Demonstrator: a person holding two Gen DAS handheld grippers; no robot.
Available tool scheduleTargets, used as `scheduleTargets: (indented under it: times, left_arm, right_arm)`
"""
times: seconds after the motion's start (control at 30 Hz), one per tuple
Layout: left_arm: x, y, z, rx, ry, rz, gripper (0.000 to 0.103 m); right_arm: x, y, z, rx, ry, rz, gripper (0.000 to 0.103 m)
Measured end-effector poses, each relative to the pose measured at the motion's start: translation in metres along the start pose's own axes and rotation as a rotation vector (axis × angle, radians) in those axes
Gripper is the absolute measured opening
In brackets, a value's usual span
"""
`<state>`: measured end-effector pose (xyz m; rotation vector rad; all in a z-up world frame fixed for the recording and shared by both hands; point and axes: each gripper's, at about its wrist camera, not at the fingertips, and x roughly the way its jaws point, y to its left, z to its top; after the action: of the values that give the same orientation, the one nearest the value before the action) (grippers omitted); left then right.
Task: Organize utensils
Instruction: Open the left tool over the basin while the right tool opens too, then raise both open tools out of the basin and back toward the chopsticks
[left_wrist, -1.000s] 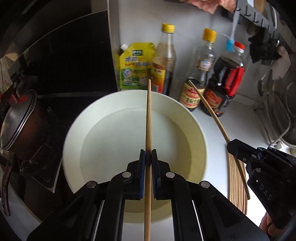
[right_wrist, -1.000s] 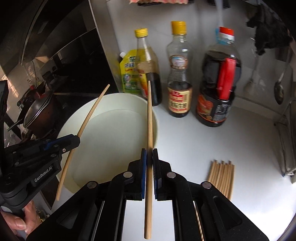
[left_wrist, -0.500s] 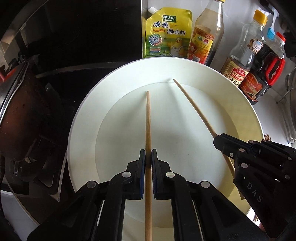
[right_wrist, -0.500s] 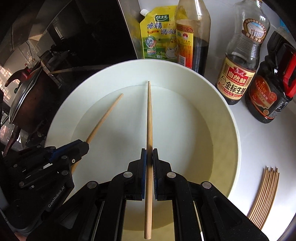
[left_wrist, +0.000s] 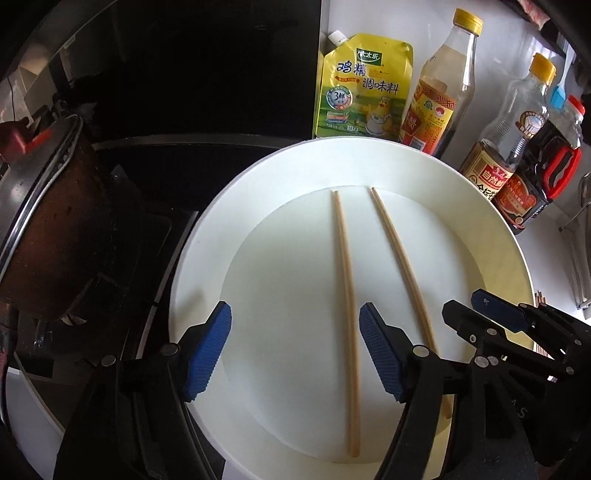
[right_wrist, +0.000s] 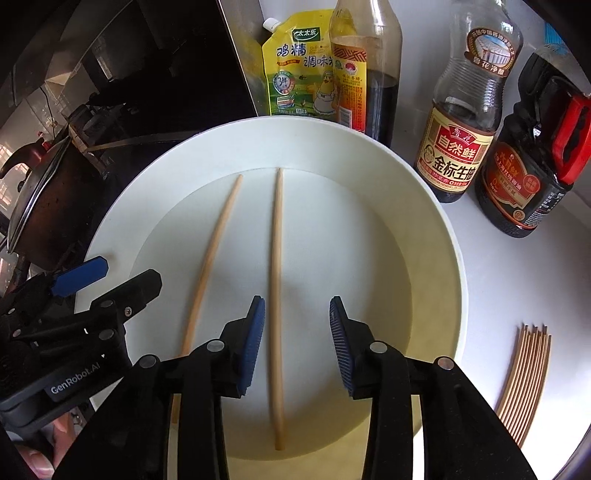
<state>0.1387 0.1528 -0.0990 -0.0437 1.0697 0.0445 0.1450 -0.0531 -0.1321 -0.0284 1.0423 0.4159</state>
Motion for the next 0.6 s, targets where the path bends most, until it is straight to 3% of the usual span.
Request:
scheduleTargets:
  times: [0.2, 0.3, 0.6]
  left_arm:
    - [-0.020, 0.001, -0.010, -0.001, -0.027, 0.031, 0.076]
    - [-0.026, -0.002, -0.013, 0.011, -0.041, 0.041, 0.077]
    - [-0.052, -0.016, -0.026, 0.025, -0.074, 0.042, 0.082]
  right_arm:
    - [-0.021, -0.003, -0.007, -0.008, -0.038, -0.036, 0.035]
    - [-0.033, 0.001, -0.009, -0.036, -0.067, -0.068, 0.043]
    - [-0.063, -0.005, -0.028, -0.045, -0.107, -0.088, 0.047]
